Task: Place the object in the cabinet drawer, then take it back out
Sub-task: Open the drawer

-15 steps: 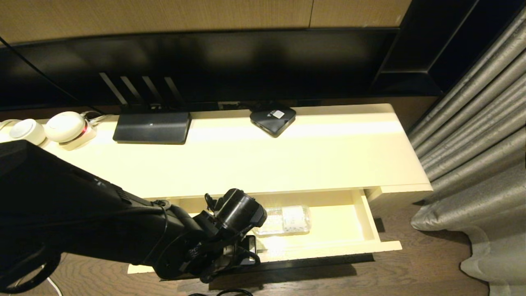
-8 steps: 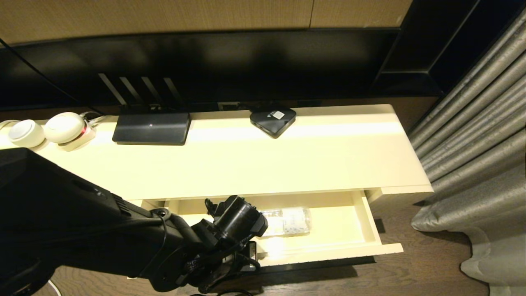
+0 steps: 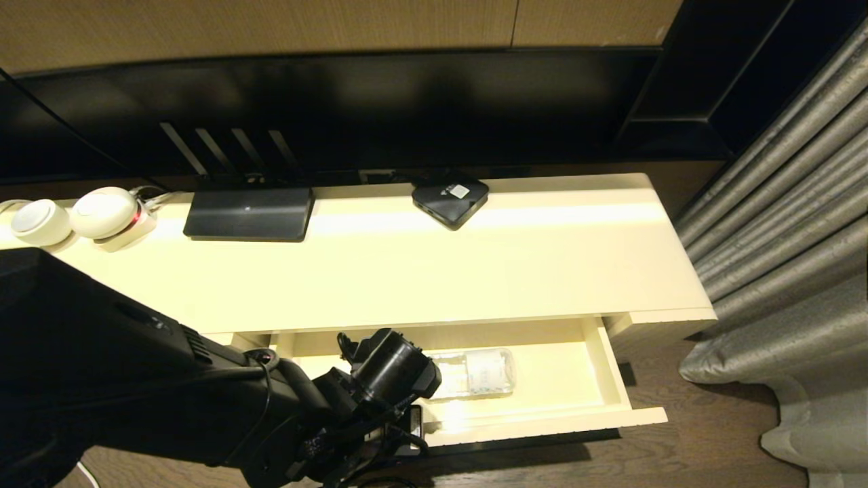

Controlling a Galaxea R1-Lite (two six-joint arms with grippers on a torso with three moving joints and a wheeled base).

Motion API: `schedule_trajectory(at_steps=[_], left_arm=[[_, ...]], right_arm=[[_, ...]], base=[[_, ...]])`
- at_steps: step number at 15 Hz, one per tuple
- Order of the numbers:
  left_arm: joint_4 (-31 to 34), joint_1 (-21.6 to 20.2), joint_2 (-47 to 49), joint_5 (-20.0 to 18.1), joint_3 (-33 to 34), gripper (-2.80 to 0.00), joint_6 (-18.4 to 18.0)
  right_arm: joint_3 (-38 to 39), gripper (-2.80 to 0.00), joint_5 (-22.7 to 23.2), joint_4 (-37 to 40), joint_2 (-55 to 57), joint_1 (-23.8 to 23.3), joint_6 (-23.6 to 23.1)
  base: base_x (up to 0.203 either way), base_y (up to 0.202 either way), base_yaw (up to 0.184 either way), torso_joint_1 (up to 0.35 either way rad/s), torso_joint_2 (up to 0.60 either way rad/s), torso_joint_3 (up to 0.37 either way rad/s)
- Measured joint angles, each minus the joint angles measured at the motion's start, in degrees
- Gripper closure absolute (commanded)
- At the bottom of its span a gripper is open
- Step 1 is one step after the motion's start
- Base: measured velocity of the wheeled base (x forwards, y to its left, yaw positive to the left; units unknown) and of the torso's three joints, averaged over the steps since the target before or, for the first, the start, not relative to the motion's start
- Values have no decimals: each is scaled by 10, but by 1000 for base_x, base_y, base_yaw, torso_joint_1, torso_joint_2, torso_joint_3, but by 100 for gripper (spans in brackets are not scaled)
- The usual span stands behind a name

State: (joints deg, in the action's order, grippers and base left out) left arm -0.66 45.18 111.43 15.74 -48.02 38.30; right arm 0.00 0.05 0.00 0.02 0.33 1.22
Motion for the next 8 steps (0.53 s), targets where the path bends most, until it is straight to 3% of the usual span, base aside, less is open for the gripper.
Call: schedule_trajectory(at_steps=[8], left_arm=[[-17, -10, 19, 28, -26, 0, -5]], right_arm=[[0, 0, 0, 0, 0, 0, 0]], base=[[0, 0, 0, 0, 0, 0]])
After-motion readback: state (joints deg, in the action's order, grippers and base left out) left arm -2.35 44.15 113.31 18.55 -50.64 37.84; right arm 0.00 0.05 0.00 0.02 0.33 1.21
